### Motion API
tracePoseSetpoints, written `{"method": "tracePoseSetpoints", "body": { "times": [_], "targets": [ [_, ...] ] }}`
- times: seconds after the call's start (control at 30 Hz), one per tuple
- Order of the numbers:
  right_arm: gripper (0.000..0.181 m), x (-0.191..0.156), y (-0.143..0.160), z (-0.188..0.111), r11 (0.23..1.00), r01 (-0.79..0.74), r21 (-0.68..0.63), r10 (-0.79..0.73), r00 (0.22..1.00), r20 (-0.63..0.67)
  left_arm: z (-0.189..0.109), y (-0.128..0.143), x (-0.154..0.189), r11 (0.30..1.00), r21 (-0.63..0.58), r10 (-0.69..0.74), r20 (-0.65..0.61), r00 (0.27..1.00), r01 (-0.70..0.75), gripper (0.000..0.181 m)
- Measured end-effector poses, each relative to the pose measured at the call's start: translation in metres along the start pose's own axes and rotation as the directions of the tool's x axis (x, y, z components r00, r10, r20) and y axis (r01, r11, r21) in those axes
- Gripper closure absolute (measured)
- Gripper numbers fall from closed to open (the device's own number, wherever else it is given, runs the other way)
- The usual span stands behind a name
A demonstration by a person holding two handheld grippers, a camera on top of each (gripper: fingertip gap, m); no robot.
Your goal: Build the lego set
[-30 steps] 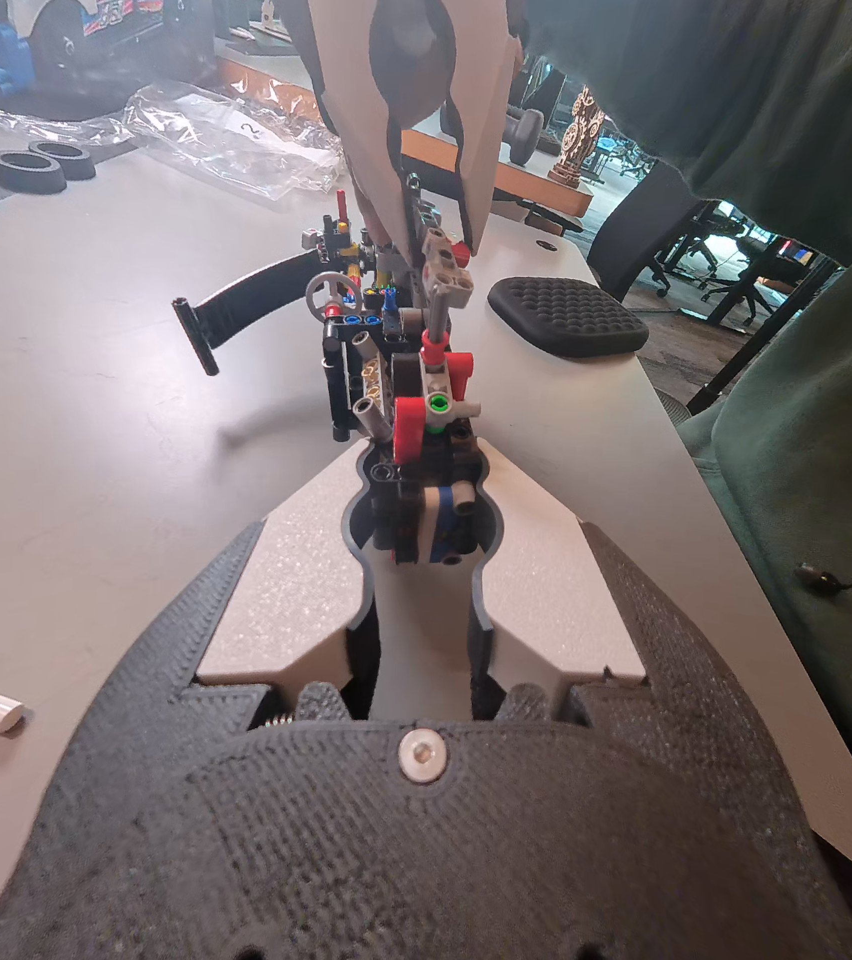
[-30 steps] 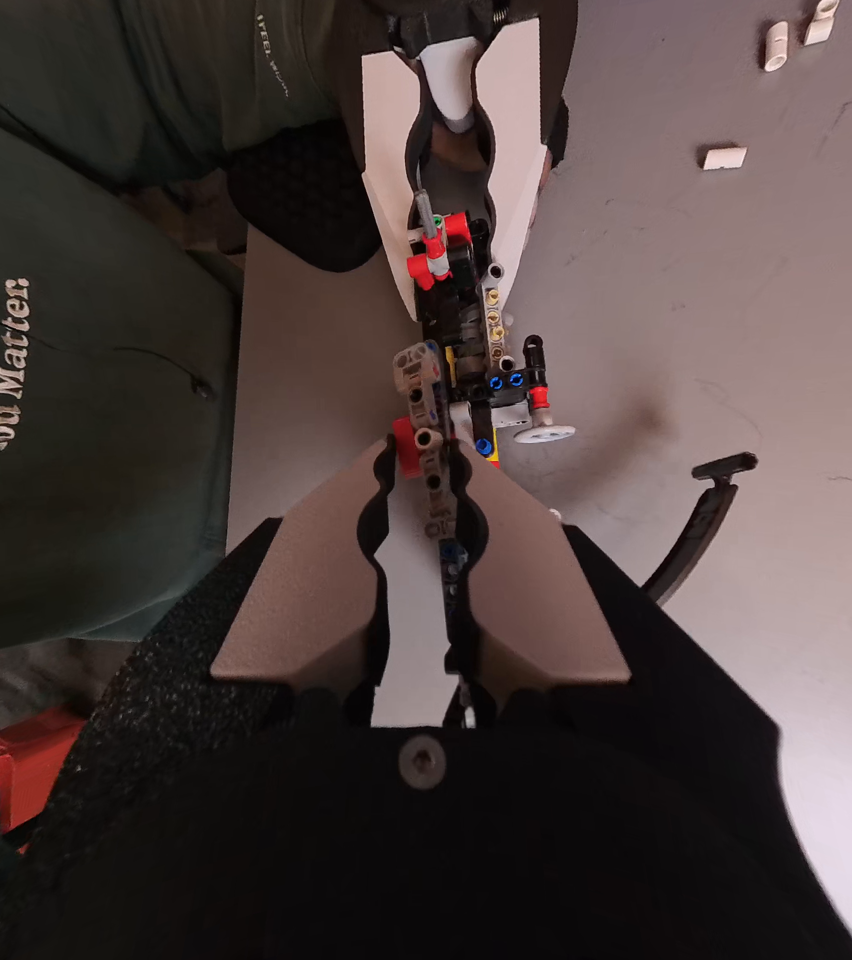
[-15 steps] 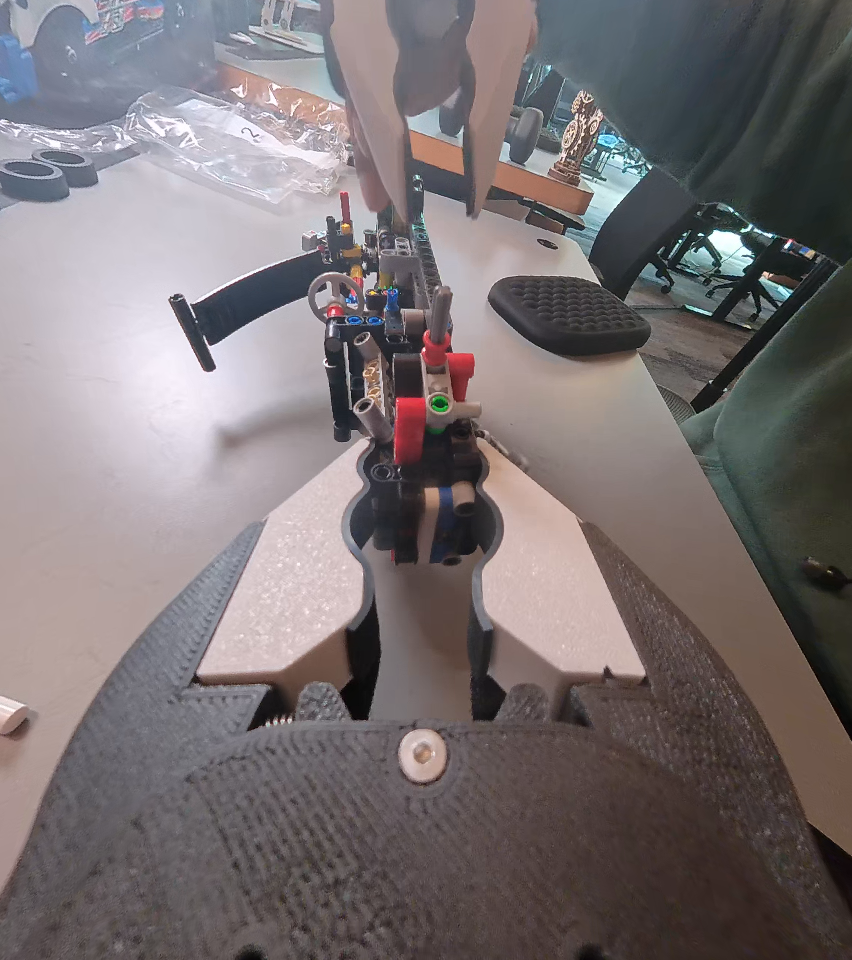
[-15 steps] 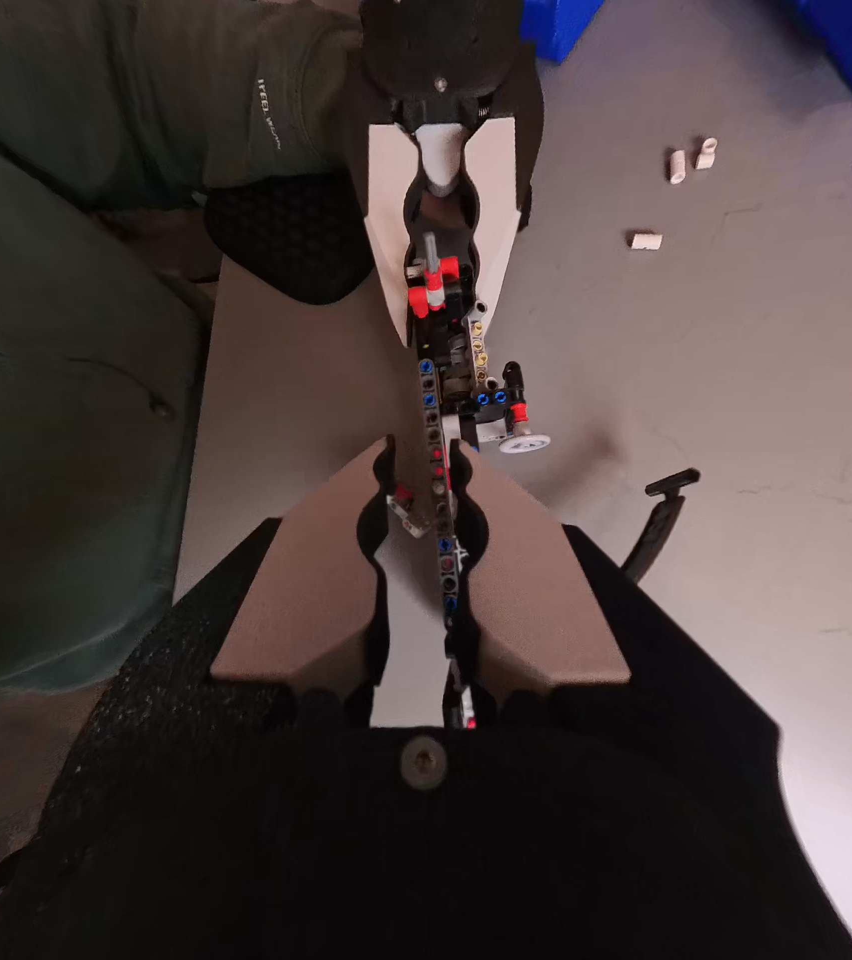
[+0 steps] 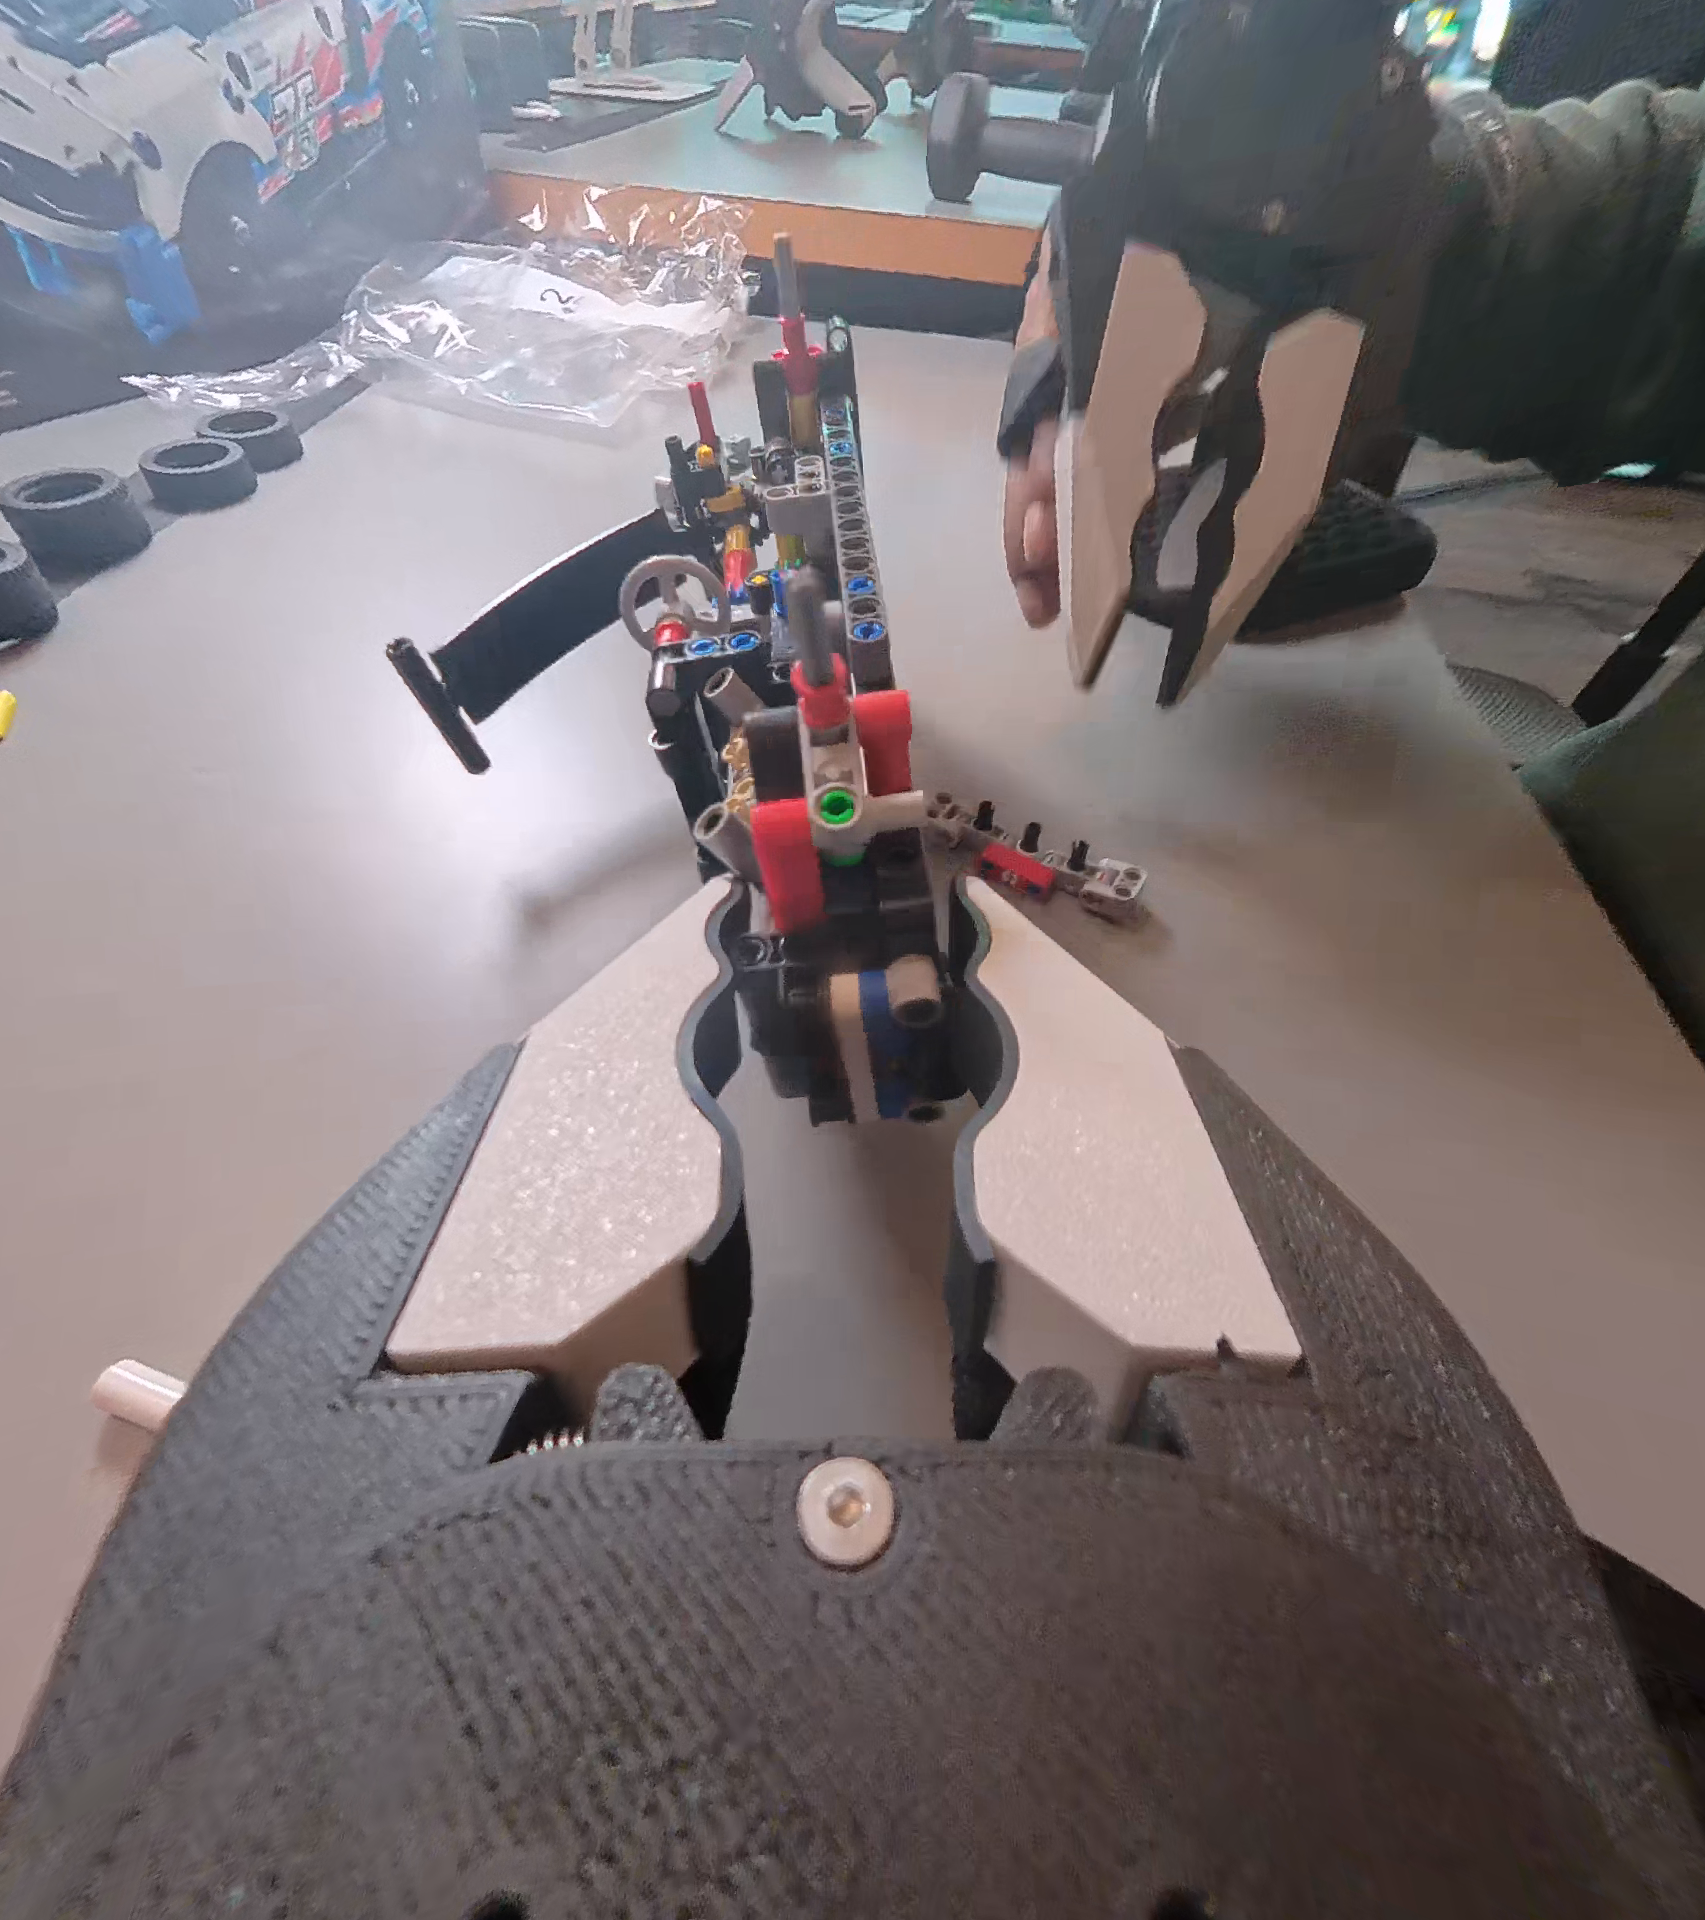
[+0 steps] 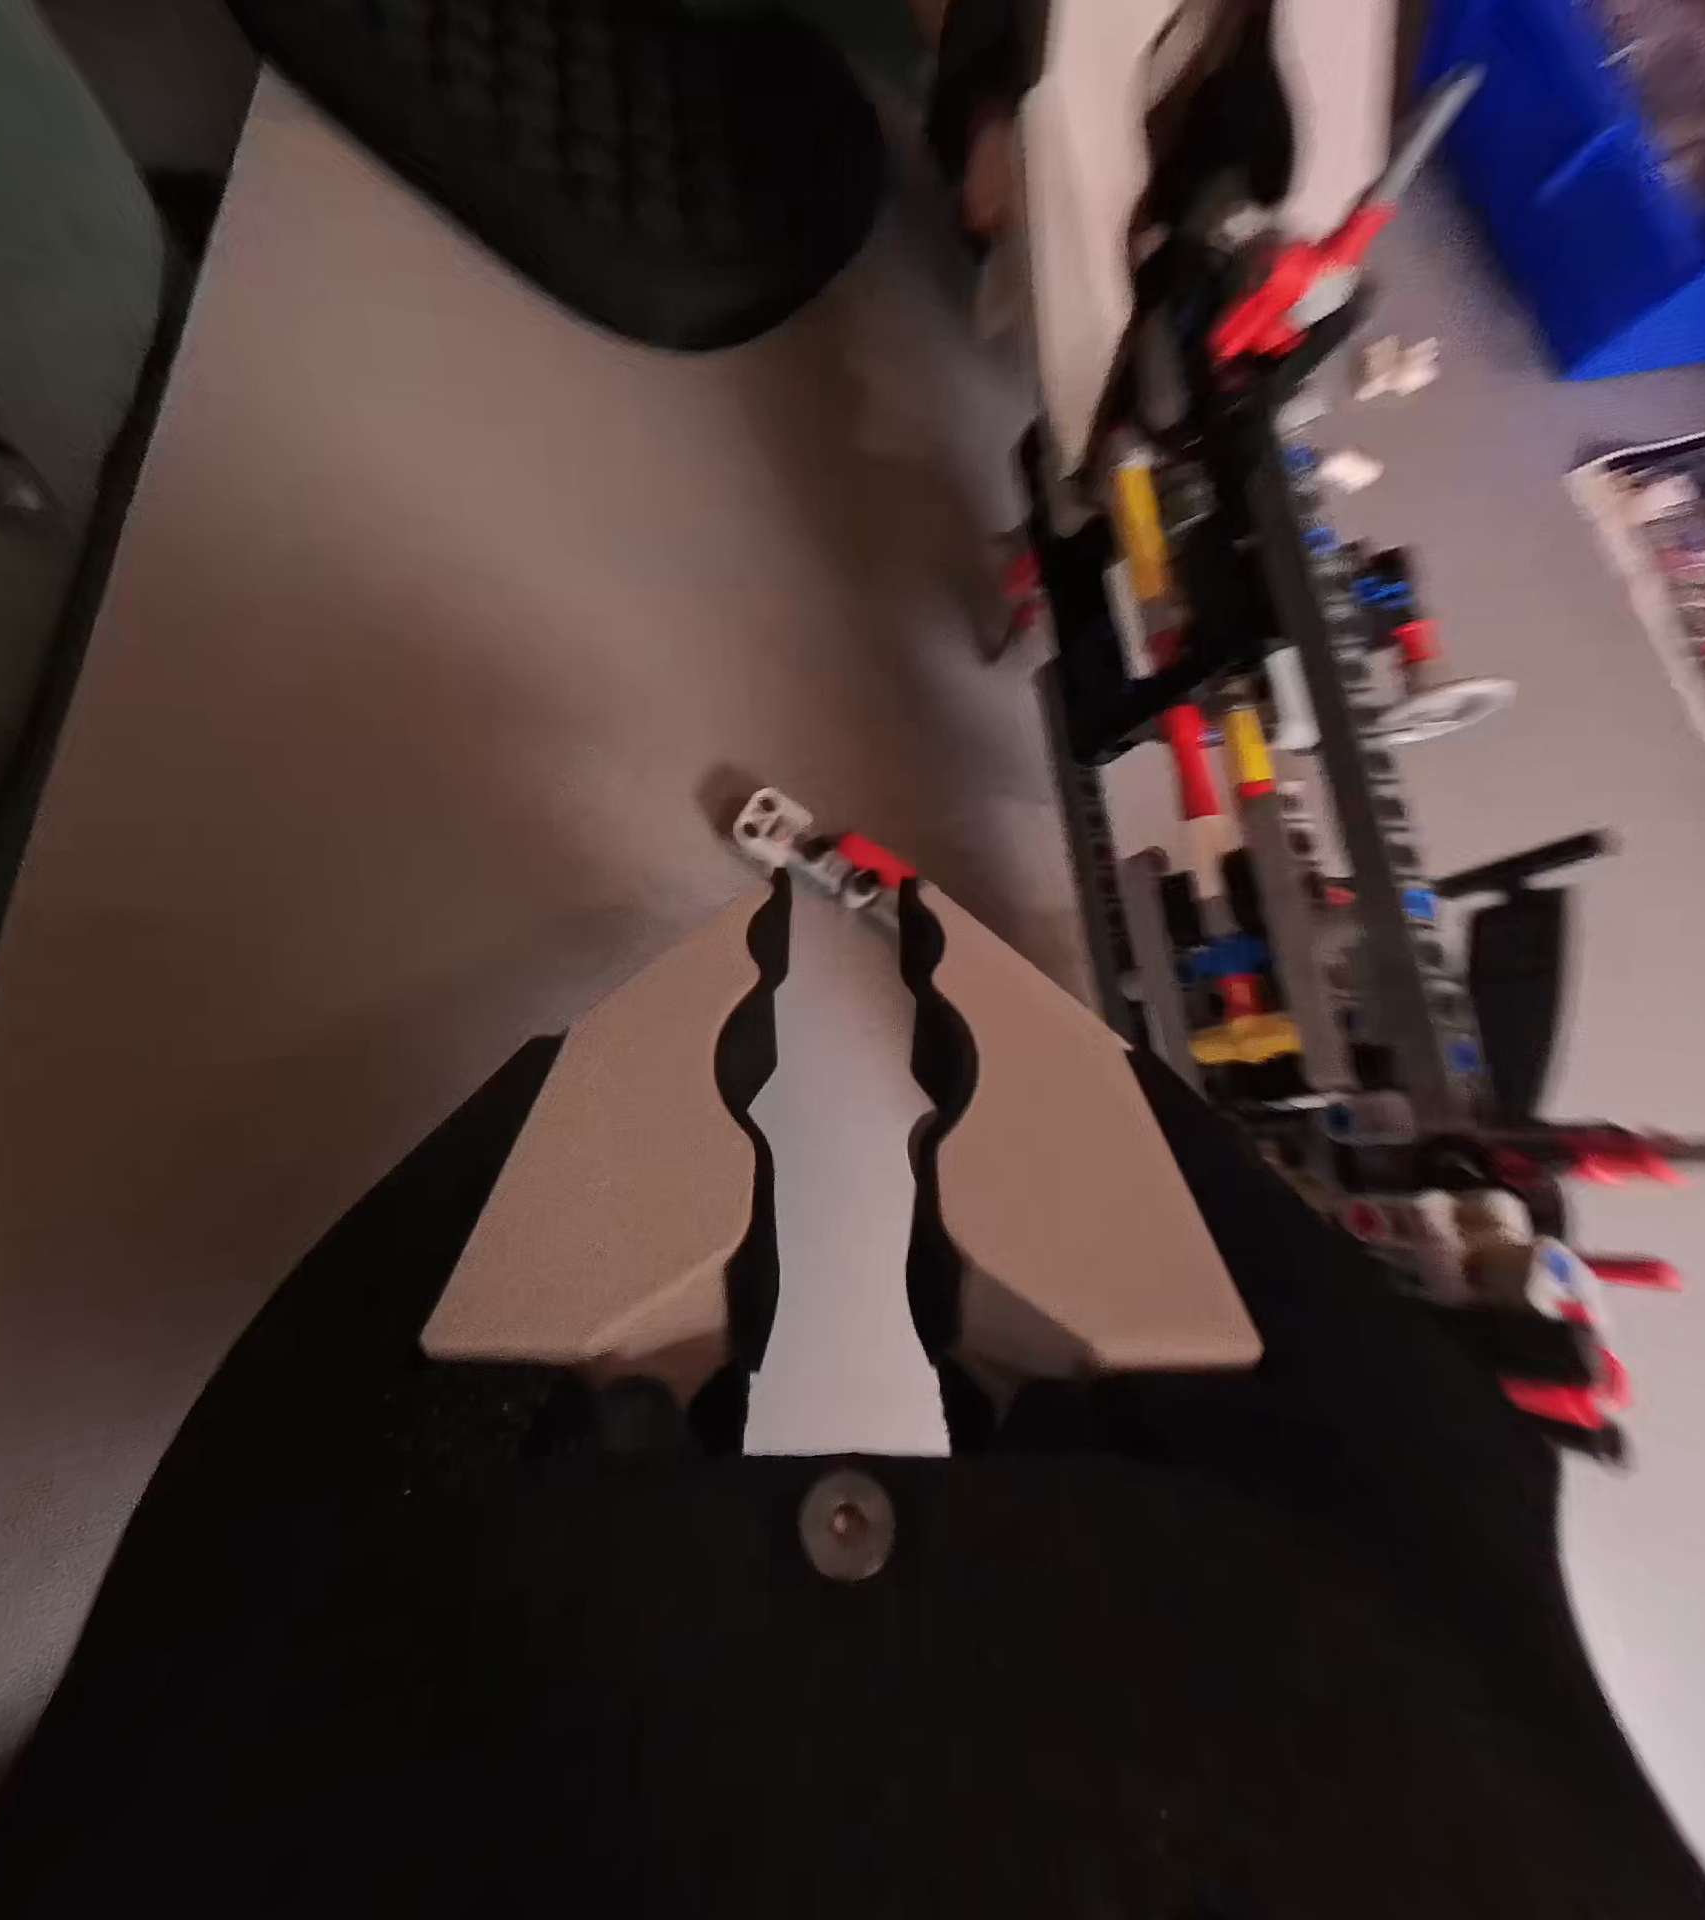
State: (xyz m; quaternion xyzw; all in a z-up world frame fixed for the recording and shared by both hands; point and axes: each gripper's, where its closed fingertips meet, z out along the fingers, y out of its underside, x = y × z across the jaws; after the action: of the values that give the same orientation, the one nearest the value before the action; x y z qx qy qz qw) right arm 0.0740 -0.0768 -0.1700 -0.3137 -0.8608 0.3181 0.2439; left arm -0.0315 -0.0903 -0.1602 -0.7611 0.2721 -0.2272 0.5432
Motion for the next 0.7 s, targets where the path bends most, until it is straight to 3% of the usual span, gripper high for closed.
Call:
{"method": "tracePoseSetpoints", "body": {
  "times": [0.03, 0.17, 0.3, 0.4, 0.5, 0.6, 0.7],
  "targets": [
    [0.162, 0.012, -0.006, -0.011, 0.999, 0.005, 0.045, -0.002, 0.997, -0.074, 0.0, 0.001, 0.0, 1.0, -0.007, 0.012, 0.011, 1.0, -0.012, 0.144],
    [0.165, 0.055, -0.018, -0.065, 0.975, 0.035, 0.221, 0.041, 0.943, -0.33, 0.002, 0.002, -0.001, 1.0, -0.021, 0.003, 0.013, 1.0, -0.003, 0.142],
    [0.156, 0.094, 0.007, -0.089, 0.956, -0.003, 0.294, 0.148, 0.869, -0.473, 0.001, -0.003, -0.001, 1.0, -0.001, 0.014, 0.019, 1.0, -0.014, 0.143],
    [0.137, 0.103, 0.024, -0.078, 0.938, -0.083, 0.337, 0.231, 0.874, -0.427, 0.001, -0.003, -0.001, 1.0, -0.002, 0.025, 0.022, 0.999, -0.025, 0.143],
    [0.13, 0.102, 0.039, -0.059, 0.919, -0.179, 0.352, 0.301, 0.895, -0.329, -0.001, -0.004, 0.001, 0.998, 0.004, 0.07, 0.026, 0.997, -0.07, 0.143],
    [0.144, 0.096, 0.039, -0.054, 0.88, -0.239, 0.41, 0.355, 0.905, -0.235, -0.002, -0.004, 0.005, 0.989, 0.003, 0.149, 0.028, 0.989, -0.149, 0.144],
    [0.146, 0.091, 0.038, -0.054, 0.878, -0.241, 0.414, 0.352, 0.911, -0.215, -0.003, -0.003, 0.007, 0.982, 0.001, 0.191, 0.028, 0.981, -0.191, 0.144]
  ]
}}
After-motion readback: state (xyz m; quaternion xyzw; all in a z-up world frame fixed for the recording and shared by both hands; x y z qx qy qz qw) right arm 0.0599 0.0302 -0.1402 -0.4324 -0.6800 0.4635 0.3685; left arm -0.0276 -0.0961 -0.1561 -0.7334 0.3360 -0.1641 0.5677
